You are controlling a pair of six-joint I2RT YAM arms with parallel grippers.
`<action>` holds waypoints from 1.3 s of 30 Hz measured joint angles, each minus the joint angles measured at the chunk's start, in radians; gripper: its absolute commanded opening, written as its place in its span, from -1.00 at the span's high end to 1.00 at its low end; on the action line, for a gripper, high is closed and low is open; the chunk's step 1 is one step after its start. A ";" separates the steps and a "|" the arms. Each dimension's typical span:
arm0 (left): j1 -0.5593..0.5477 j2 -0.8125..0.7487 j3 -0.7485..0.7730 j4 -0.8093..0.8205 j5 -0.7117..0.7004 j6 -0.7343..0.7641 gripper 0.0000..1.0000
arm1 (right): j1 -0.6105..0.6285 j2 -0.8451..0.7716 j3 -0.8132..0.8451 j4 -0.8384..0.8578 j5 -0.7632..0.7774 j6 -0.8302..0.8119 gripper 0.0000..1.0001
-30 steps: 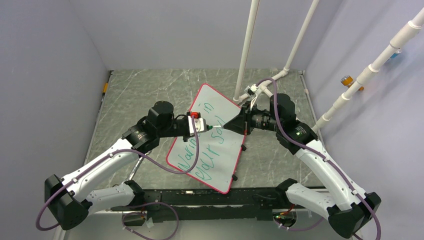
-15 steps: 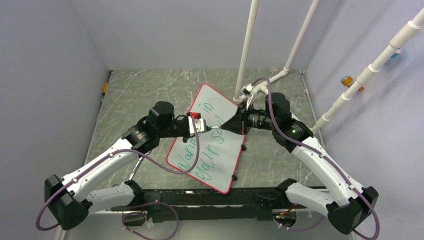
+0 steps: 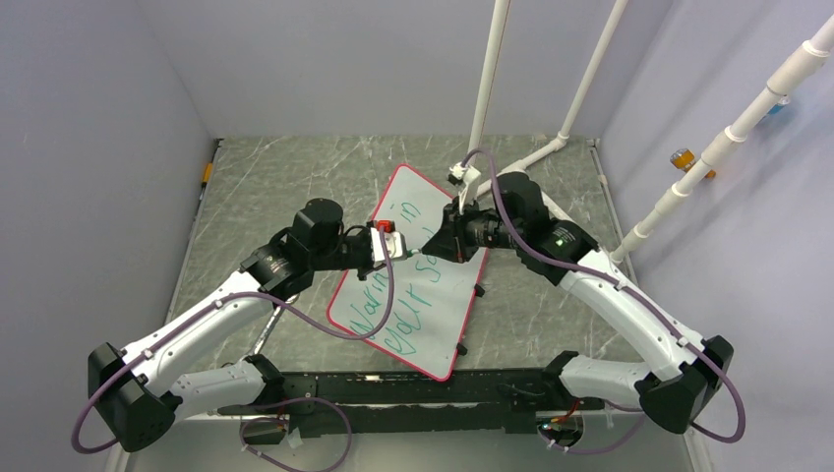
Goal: Write a sentence on the whiteboard
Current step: Insert the whiteboard marker without the cap into the pen cap.
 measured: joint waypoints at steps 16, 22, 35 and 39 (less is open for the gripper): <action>0.000 -0.002 0.000 -0.027 -0.011 0.002 1.00 | 0.070 0.075 0.075 -0.067 0.078 -0.076 1.00; 0.001 -0.005 0.000 -0.029 -0.013 0.000 1.00 | 0.080 0.080 0.084 -0.074 0.098 -0.070 1.00; 0.005 -0.027 -0.007 -0.029 -0.028 -0.002 1.00 | 0.090 0.089 0.091 -0.070 0.158 0.146 1.00; 0.007 -0.032 -0.007 -0.037 -0.006 -0.002 1.00 | 0.091 0.082 0.087 -0.066 0.137 0.109 1.00</action>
